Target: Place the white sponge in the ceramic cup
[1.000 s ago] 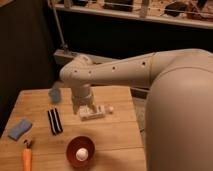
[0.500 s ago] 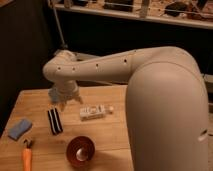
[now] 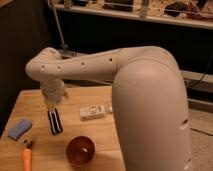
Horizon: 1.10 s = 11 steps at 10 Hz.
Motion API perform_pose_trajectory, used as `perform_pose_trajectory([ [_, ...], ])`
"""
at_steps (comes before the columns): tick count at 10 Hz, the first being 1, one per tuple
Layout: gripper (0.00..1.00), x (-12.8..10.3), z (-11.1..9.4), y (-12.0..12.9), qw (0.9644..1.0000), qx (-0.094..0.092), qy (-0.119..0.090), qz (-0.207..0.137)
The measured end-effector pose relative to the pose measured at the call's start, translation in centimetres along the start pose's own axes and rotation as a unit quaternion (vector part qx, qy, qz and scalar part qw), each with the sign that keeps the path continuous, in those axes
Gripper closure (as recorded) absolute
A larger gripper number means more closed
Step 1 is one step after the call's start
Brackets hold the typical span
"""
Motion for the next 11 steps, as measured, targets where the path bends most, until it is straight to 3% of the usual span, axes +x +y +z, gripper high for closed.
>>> perform_pose_trajectory([
  [2, 0.35, -2.1, 0.3, 2.2, 0.9961, 0.008, 0.001, -0.087],
  [3, 0.35, -3.8, 0.5, 3.9, 0.9894, 0.009, -0.001, -0.145],
  [4, 0.35, -4.5, 0.6, 4.7, 0.9847, 0.010, -0.001, -0.174],
  [5, 0.35, -5.1, 0.8, 5.4, 0.9800, 0.011, -0.001, -0.199],
  [8, 0.35, -5.1, 0.8, 5.5, 0.9769, 0.014, 0.001, -0.213],
  [9, 0.35, -5.2, 0.9, 5.5, 0.9726, 0.022, -0.004, -0.232],
  [10, 0.35, -5.7, 0.8, 5.5, 0.9638, 0.035, -0.019, -0.264],
  [11, 0.35, -6.8, 0.6, 5.5, 0.9452, 0.056, -0.047, -0.318],
])
